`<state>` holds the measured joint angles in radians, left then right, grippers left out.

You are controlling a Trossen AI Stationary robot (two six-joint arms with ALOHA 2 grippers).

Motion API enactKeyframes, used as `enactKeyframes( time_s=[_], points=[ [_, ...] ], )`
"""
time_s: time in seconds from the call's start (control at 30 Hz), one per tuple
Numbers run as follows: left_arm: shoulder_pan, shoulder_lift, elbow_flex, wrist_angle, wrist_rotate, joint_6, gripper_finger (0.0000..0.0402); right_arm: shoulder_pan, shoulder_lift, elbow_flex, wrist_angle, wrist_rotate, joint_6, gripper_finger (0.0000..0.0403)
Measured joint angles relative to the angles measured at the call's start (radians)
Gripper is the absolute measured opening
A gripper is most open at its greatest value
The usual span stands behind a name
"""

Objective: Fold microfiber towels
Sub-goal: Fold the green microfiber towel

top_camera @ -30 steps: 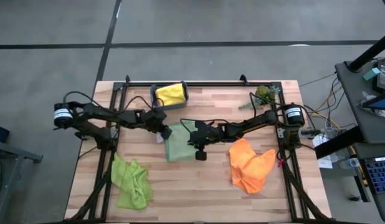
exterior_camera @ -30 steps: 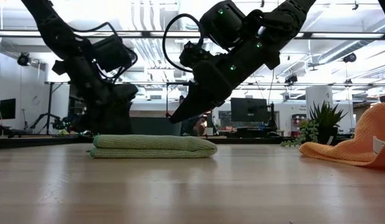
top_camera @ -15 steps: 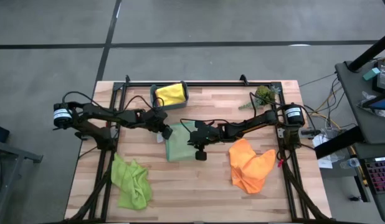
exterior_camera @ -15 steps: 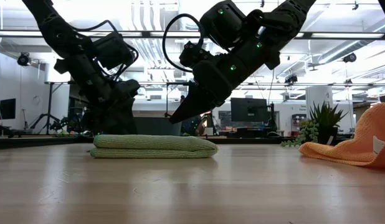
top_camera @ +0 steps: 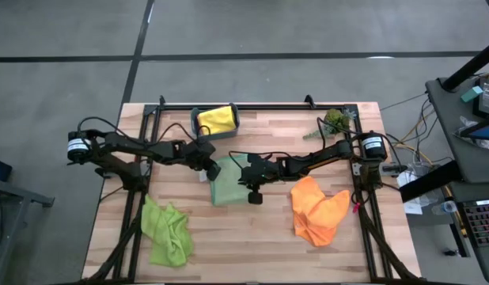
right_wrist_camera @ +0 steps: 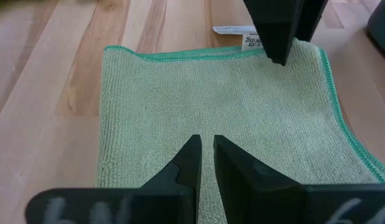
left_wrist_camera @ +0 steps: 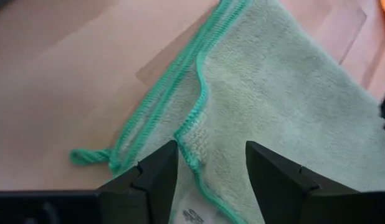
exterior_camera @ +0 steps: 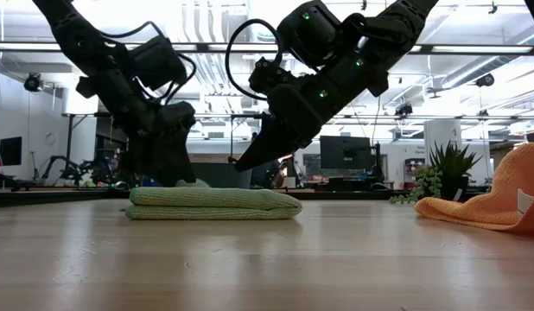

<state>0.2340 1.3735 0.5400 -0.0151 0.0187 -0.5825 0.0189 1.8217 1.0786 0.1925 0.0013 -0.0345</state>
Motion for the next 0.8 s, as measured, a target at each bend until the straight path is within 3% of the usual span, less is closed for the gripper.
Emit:
enactKeyframes(
  time_s=[0.17,0.37,0.8],
  points=[
    [-0.001,0.000,0.000,0.018,-0.029,0.046,0.0129,0.000,0.000,0.000,0.000,0.000,0.000,0.0034],
    [-0.001,-0.002,0.000,0.016,-0.029,0.093,0.0014,0.000,0.000,0.000,0.000,0.000,0.000,0.0034],
    [-0.001,-0.155,0.000,-0.145,-0.070,0.101,0.0001,0.000,0.000,0.000,0.000,0.000,0.000,0.0034]
  ],
)
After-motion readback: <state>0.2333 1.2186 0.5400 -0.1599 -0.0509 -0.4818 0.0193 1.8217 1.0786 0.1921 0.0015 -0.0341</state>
